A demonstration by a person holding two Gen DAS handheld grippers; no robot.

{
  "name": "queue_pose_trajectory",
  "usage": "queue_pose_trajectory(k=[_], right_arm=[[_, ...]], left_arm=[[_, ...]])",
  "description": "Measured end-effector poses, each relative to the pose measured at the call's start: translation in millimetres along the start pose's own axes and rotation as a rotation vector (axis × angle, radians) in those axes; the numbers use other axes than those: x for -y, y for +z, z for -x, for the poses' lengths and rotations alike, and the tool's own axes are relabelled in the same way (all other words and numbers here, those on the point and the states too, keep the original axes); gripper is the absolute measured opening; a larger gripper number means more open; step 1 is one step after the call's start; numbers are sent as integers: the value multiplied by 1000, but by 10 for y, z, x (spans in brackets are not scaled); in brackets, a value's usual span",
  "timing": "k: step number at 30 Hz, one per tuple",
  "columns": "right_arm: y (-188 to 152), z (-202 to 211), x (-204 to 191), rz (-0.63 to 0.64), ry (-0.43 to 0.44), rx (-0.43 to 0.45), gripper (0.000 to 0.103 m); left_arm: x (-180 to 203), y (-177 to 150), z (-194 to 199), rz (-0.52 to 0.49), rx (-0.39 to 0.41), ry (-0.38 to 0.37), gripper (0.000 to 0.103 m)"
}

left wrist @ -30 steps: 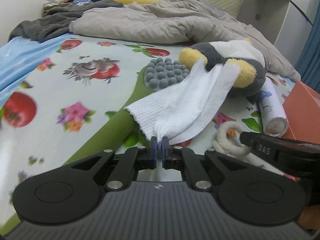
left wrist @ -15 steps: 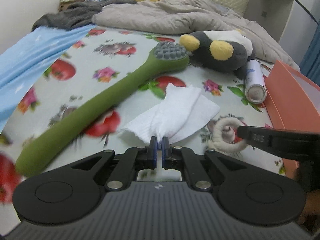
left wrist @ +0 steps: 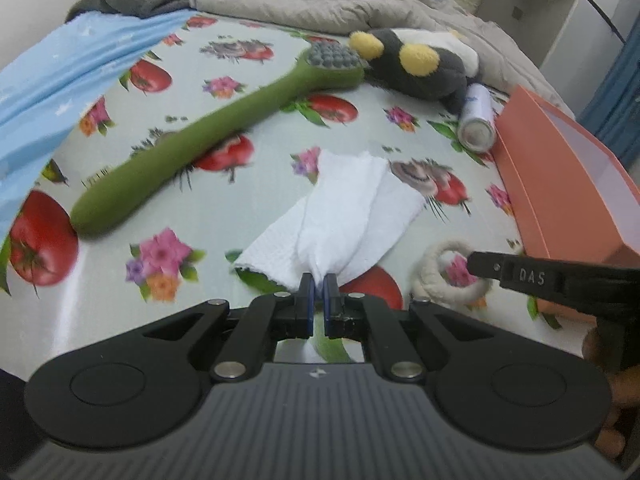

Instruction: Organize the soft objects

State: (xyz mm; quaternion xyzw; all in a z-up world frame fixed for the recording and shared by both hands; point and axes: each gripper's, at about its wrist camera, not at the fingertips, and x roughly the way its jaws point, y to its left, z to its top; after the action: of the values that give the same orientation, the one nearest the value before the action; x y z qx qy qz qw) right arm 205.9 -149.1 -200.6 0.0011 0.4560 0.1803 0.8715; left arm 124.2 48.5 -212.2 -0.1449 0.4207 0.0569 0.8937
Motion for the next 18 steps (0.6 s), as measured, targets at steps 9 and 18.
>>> queue_pose_trajectory(k=[9,18], right_arm=[[-1,200,84,-61,61,-4,29],[-55,151,162,-58,119,-19,53]], left_arm=[[54,-63,132,-27,5,-68,6],[-114,16,174,20,-6,-107,36]])
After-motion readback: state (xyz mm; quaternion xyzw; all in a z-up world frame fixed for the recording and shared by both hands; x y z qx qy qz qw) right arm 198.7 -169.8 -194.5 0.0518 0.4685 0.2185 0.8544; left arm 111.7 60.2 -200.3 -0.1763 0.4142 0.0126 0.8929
